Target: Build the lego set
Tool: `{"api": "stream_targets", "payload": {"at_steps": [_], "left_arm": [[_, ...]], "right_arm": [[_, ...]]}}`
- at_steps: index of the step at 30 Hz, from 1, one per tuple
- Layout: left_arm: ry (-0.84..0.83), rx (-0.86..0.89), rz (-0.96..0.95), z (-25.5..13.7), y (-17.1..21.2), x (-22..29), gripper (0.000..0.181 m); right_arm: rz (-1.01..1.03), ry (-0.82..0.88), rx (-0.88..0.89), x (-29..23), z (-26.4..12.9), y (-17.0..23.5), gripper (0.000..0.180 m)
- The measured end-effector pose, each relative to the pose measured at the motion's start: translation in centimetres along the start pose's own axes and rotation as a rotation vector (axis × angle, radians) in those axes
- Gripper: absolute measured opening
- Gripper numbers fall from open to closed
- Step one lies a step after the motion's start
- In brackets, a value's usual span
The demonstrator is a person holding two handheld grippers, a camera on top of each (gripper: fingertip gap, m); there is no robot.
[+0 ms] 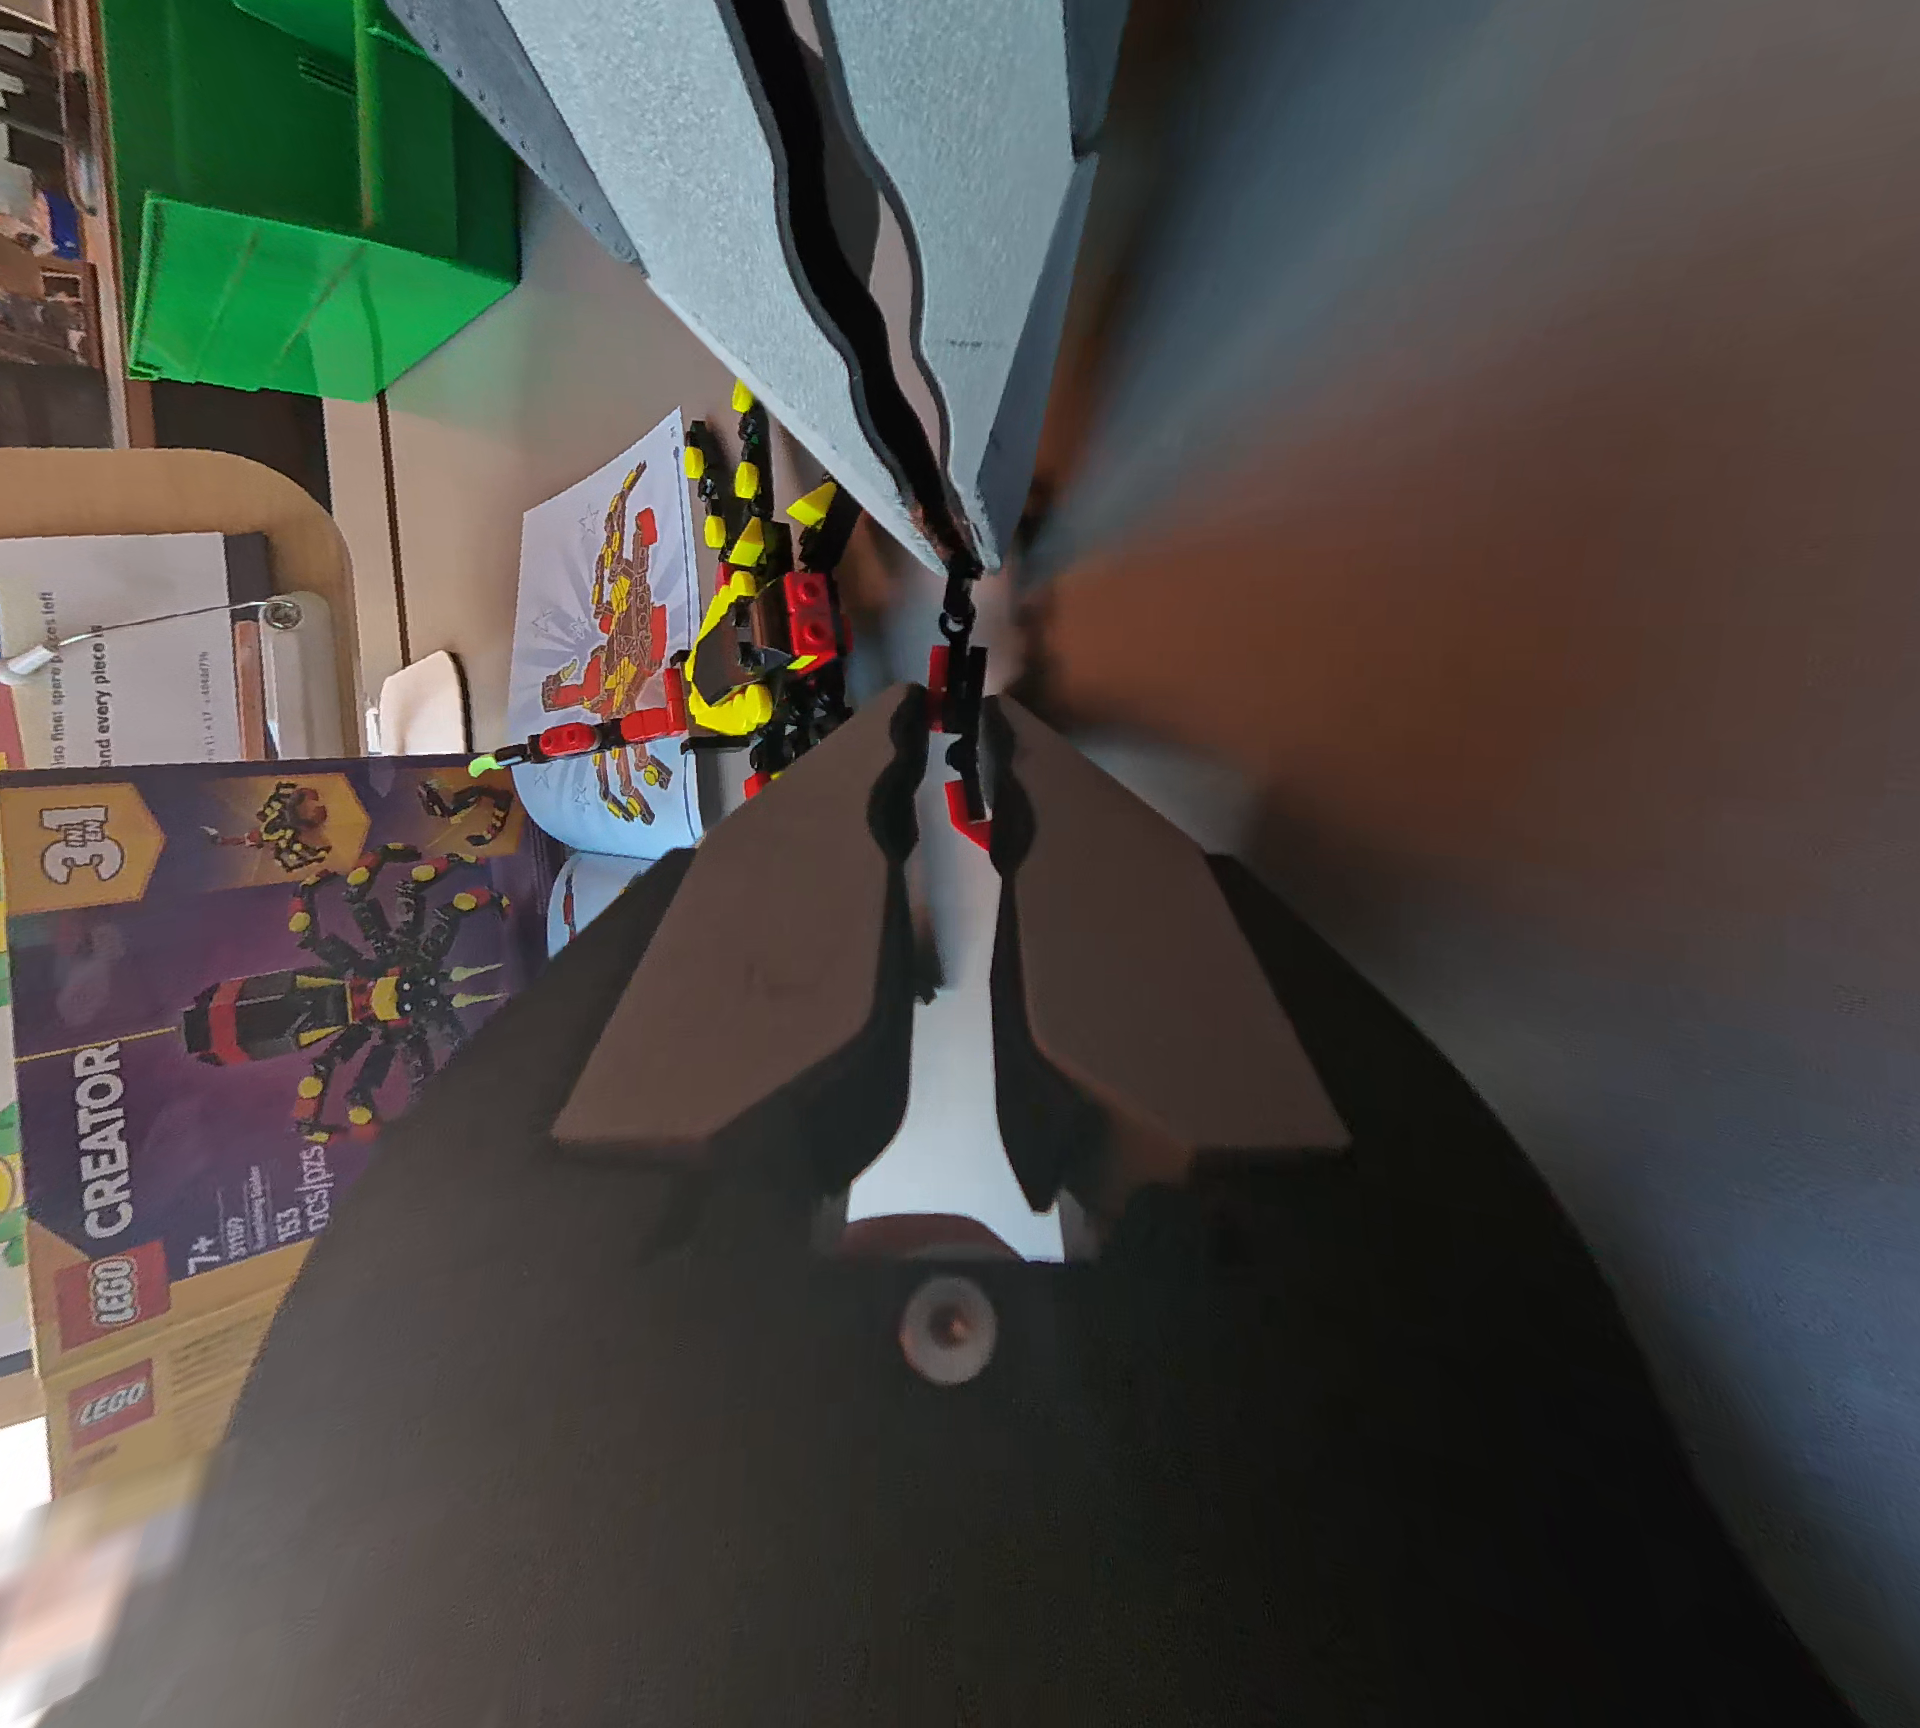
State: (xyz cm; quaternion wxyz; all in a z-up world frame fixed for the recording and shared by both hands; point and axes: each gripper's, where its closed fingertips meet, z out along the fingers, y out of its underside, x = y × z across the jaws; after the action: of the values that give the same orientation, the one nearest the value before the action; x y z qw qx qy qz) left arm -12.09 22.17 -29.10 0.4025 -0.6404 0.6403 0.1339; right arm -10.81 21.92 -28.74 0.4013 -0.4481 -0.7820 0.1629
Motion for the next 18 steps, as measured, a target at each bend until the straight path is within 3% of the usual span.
{"api": "stream_targets", "payload": {"at_steps": [1,18], "left_arm": [[-0.008,-0.004,0.006,0.05,-0.03,-0.03,0.006],[-0.034,-0.077,-0.033,0.41,0.38,-0.5,0.008]], "right_arm": [[0.001,-0.001,-0.003,0.0,0.03,0.05,0.0],[0.177,-0.065,0.071,0.38,0.15,-0.47,0.001]]}}
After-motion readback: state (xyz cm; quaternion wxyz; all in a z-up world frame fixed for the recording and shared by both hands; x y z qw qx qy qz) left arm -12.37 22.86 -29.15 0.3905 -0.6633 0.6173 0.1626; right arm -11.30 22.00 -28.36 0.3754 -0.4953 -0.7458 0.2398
